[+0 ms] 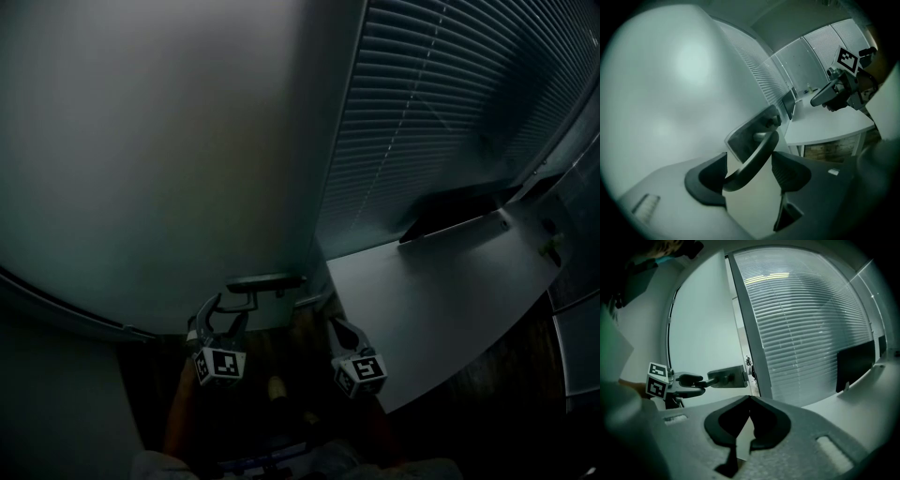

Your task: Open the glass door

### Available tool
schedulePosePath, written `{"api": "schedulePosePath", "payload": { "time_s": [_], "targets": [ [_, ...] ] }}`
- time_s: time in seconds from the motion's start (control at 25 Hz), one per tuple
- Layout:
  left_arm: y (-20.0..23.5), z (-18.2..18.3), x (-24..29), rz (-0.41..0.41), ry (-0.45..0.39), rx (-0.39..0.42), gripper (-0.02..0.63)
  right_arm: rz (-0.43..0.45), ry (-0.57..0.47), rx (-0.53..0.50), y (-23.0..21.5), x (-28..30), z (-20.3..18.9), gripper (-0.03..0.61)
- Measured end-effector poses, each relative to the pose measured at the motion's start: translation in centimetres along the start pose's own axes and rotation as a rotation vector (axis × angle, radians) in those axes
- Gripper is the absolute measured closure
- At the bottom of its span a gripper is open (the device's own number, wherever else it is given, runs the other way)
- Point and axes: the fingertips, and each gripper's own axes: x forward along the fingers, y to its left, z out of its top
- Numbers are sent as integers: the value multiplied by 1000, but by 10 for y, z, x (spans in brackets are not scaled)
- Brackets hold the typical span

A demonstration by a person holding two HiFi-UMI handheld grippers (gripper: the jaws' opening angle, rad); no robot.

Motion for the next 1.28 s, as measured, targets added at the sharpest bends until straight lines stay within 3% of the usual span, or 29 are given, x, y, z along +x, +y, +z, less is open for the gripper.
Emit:
{"api": "schedulePosePath", "payload": {
  "time_s": [1.28],
  "targets": [
    [0,-2,-2,-30,30,61,352,9,28,10,0,5,-5,577]
  ]
}}
